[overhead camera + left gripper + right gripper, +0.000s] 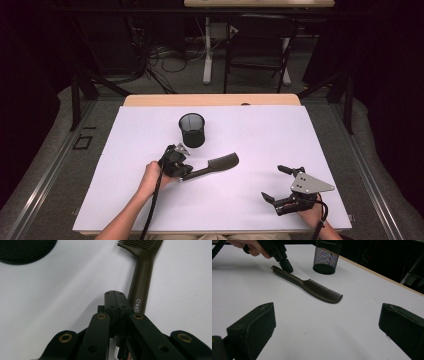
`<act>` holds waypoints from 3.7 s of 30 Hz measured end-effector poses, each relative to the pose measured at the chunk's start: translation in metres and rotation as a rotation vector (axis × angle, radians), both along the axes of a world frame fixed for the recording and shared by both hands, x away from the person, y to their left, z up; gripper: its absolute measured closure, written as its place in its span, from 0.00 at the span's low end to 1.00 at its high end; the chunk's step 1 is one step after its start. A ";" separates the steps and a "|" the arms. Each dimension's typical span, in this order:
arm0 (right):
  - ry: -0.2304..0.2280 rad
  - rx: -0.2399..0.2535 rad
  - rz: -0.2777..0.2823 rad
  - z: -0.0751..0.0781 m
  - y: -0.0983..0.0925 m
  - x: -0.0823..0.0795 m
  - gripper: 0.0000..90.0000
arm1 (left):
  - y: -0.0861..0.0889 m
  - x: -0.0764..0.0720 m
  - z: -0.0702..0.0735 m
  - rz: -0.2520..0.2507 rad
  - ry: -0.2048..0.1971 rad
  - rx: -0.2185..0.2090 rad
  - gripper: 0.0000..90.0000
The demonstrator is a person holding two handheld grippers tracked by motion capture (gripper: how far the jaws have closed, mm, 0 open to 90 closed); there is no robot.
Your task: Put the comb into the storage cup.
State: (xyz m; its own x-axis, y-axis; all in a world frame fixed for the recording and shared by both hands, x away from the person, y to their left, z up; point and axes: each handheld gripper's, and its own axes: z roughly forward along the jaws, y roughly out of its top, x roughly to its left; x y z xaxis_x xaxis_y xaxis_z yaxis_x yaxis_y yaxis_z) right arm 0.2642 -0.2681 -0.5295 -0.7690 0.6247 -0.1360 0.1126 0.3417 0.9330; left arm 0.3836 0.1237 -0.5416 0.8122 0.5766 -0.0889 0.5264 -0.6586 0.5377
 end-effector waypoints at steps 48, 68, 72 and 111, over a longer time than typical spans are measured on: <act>0.008 -0.006 0.001 -0.001 0.001 0.002 0.01 | 0.007 0.001 0.026 0.027 -0.126 -0.034 0.09; 0.021 0.003 0.001 -0.001 0.001 0.002 0.00 | -0.014 -0.002 0.028 -0.011 -0.138 0.009 0.00; 0.020 0.001 0.002 -0.001 0.001 0.002 0.00 | -0.019 -0.002 0.028 -0.025 -0.130 0.018 0.00; 0.019 0.005 0.002 -0.001 0.001 0.002 0.01 | -0.058 0.005 0.019 -0.189 -0.018 0.211 0.54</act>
